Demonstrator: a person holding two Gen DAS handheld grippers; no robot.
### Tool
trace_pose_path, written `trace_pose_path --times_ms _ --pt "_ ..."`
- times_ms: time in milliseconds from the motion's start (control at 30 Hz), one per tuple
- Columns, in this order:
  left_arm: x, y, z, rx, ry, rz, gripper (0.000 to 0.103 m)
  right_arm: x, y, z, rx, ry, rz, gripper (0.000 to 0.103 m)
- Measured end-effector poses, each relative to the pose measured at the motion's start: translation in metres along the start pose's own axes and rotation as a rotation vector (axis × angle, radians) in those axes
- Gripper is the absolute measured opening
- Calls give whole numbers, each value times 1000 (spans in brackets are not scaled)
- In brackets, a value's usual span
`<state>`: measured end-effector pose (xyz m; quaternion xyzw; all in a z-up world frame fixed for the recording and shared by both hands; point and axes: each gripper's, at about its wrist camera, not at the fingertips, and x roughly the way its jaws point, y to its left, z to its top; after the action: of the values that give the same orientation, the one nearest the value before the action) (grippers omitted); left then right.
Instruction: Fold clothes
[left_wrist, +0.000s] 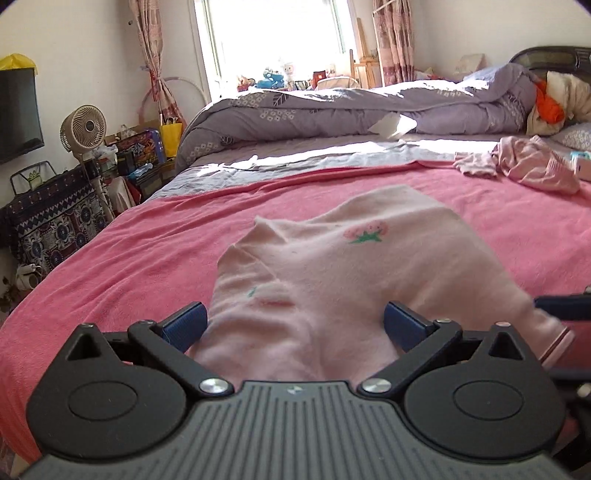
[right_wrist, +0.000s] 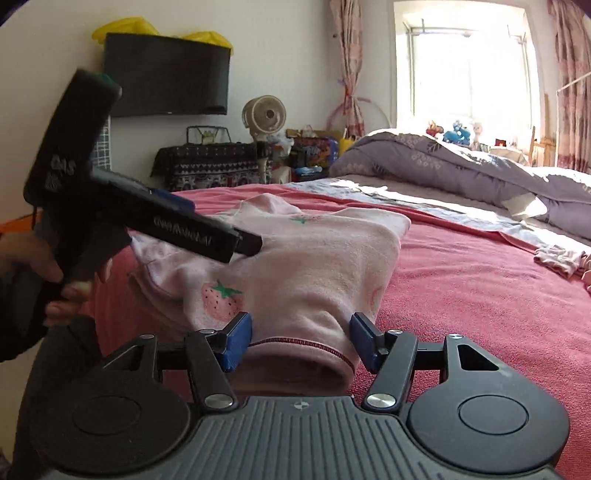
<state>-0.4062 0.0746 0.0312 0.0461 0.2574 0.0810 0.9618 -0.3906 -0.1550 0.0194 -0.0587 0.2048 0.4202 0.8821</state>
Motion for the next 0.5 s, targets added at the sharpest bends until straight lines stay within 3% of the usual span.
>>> trace_pose_path --times_ms 167,267,400,500 --pt "-4 42 -23 -230 52 -119 103 -3 -40 58 106 -54 107 60" --pt "-7 42 -24 -226 46 -110 103 43 -37 108 57 -42 99 60" --pt "-9 38 -25 -214 37 -91 103 149 -9 147 -50 155 100 50" --pt "-7 41 -27 -230 35 -91 103 228 15 136 -112 330 67 50"
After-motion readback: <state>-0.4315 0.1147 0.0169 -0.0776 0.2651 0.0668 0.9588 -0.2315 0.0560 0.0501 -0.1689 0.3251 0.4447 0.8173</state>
